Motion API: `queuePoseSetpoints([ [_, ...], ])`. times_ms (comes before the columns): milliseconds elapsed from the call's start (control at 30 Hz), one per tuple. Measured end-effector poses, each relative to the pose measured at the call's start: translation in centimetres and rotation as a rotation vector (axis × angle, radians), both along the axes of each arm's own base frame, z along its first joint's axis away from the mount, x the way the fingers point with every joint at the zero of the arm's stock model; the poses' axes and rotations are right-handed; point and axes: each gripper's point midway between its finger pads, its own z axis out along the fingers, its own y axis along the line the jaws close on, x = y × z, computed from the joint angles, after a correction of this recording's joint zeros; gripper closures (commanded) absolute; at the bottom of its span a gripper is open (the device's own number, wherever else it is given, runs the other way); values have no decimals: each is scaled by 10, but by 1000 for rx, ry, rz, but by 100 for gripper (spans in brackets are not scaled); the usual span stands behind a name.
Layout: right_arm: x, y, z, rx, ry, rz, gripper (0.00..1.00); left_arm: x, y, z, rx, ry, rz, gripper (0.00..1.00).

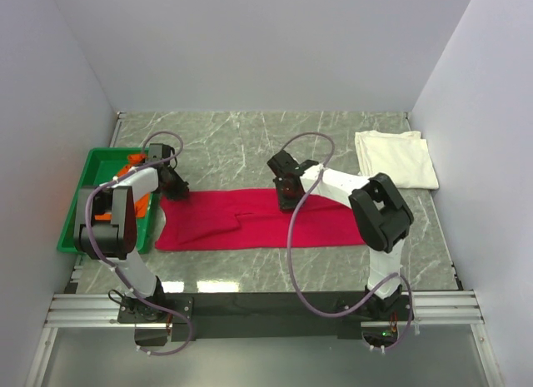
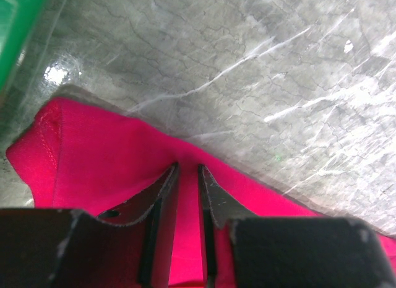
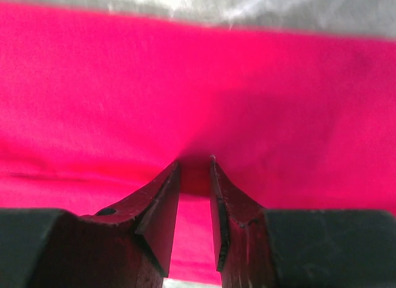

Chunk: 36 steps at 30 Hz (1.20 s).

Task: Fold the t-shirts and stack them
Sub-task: Fold the tshirt

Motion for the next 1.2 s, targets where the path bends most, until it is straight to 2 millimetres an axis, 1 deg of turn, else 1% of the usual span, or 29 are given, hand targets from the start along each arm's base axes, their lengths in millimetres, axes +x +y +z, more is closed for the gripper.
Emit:
queuePoseSetpoints([
  [33,-1,-1,3,9,-11,-3,67,0,0,0,2,0,1,75],
  [167,-18,-13,8,13,-2,-5,67,0,1,0,5,0,2,75],
  [300,-29,-24,6,9,11,-14,67,0,1,0,5,0,2,75],
  [400,-34,-43,4,13,26,-52,67,0,1,0,5,0,3,75],
  [500,-27,-69,11,25,15,-124,67,0,1,0,5,0,2,75],
  [667,2,-102,38,61,-75,-228,67,0,1,0,5,0,2,75],
  [767,15,-118,43,65,-103,-274,67,0,1,0,5,0,2,75],
  [900,25,-139,38,56,-104,-339,67,0,1,0,5,0,2,75],
  [1000,30,-151,28,46,-102,-375,67,0,1,0,5,0,2,75],
  [1100,23,-159,13,30,-74,-392,67,0,1,0,5,0,2,75],
  [1200,8,-166,-1,13,-35,-402,67,0,1,0,5,0,2,75],
])
